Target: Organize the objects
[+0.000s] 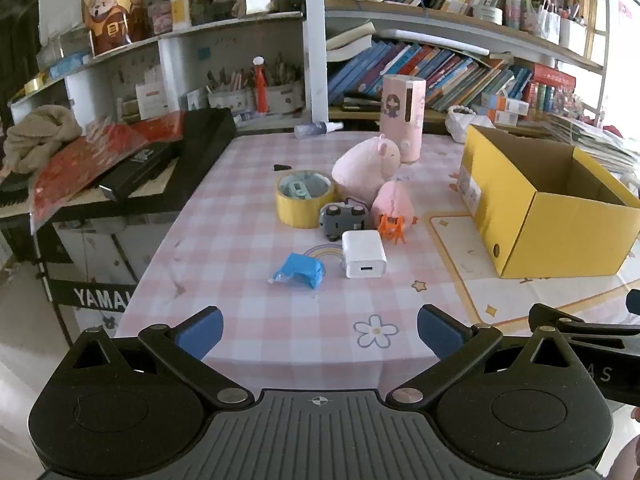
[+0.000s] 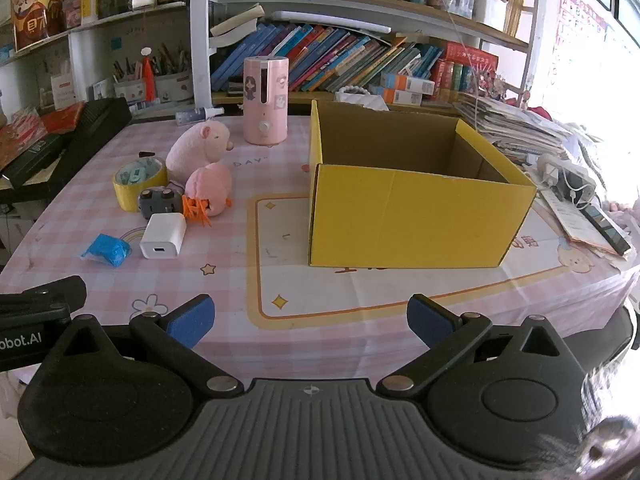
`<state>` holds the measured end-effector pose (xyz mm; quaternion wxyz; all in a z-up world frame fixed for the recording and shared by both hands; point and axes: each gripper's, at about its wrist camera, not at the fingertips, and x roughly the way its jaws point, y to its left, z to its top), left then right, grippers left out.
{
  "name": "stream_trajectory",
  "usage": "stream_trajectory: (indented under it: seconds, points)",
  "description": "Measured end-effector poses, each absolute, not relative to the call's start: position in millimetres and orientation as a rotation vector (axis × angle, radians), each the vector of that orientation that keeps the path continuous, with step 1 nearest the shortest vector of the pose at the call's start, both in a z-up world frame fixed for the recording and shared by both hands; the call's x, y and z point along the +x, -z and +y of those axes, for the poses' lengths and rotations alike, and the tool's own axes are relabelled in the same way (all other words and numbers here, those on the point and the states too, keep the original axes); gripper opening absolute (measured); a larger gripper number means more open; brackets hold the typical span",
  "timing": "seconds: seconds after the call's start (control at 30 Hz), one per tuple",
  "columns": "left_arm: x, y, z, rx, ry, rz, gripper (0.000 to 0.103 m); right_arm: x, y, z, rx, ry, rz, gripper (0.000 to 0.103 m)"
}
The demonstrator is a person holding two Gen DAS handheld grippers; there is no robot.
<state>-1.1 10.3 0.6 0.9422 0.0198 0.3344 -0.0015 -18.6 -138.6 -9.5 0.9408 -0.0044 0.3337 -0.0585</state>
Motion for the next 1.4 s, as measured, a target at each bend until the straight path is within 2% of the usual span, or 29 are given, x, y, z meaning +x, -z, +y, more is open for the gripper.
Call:
stream_trajectory:
  seconds: [1.4]
  points:
    - [-0.3,1.5,11.1,0.040,0.029,0.700,0.103,-20.8,10.4,-140.8,-0.002,0.122,0.688,0.103]
